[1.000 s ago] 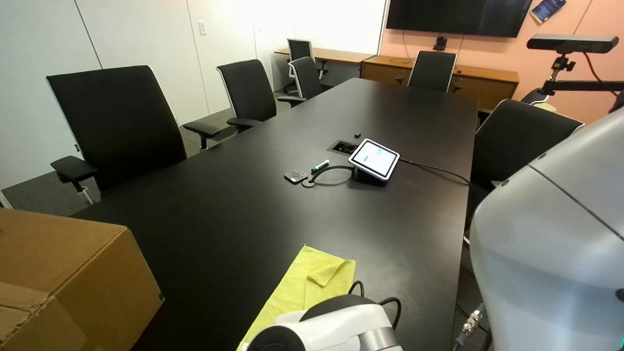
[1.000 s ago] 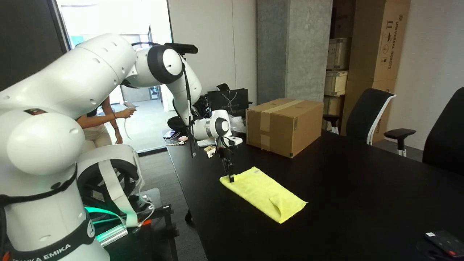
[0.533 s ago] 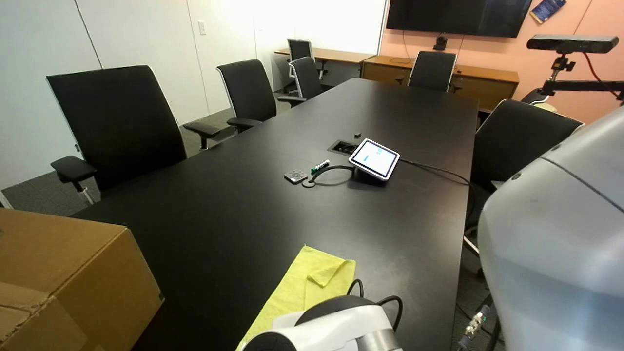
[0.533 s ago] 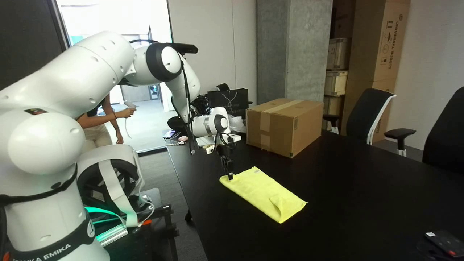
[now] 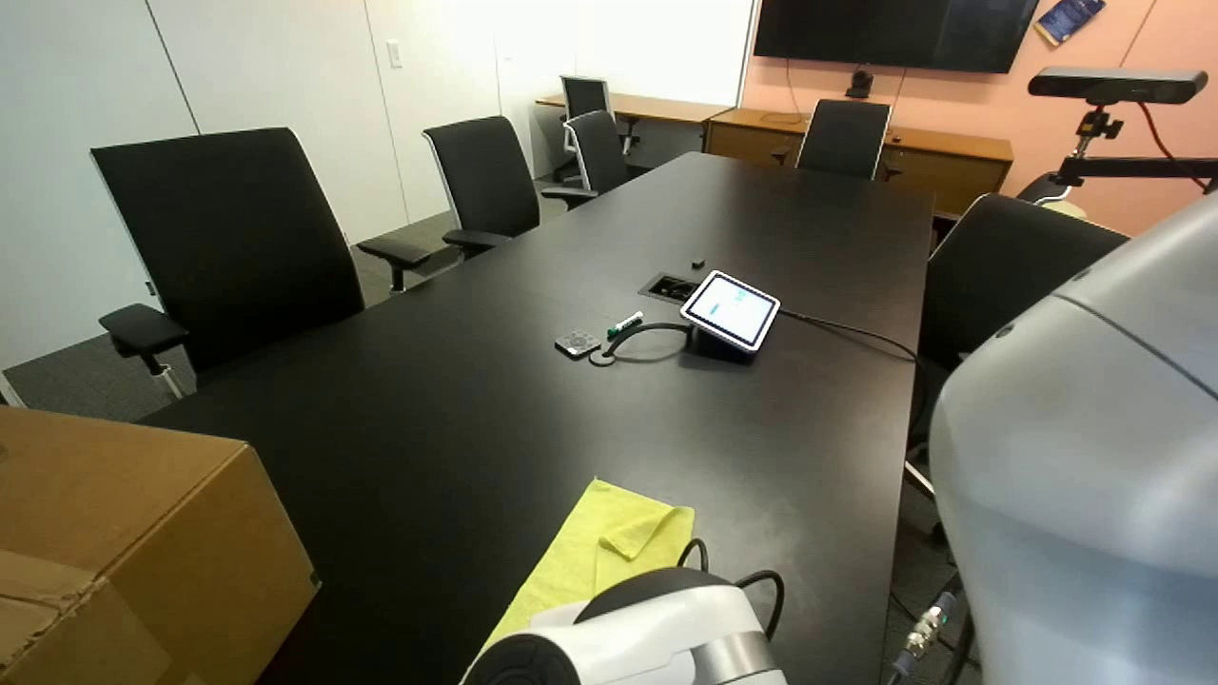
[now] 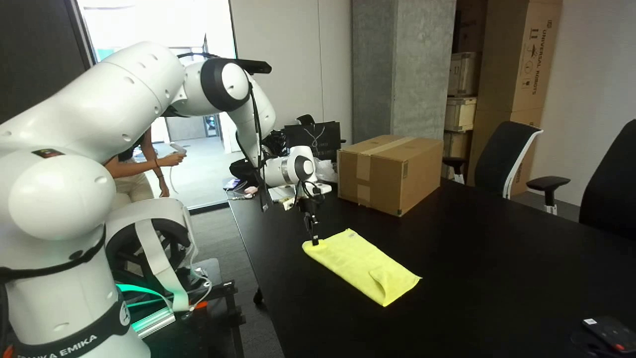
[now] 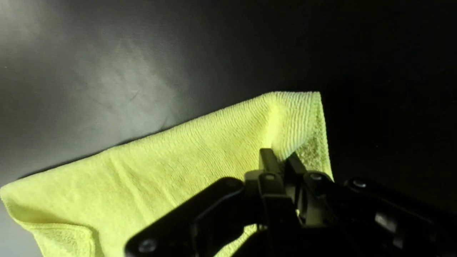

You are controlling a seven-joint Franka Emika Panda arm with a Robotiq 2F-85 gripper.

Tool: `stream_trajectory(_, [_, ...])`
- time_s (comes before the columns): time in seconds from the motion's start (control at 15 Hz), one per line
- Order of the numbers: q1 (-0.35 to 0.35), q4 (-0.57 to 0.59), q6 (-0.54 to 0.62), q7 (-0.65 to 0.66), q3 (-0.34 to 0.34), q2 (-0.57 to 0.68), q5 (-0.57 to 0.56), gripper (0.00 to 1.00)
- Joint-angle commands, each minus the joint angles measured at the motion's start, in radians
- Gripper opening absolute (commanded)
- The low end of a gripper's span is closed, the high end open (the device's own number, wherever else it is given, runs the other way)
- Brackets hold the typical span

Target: Fold the cloth in half

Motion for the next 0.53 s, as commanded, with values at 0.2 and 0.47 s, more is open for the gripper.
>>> stream_trajectory(0.2, [-0.133, 0.003, 0.018, -0.101, 0.115, -0.013, 0.072, 0.11])
stream_trajectory(0.47, [-0.271, 0.015, 0.077, -0.259, 0.229, -0.018, 0.192, 0.11])
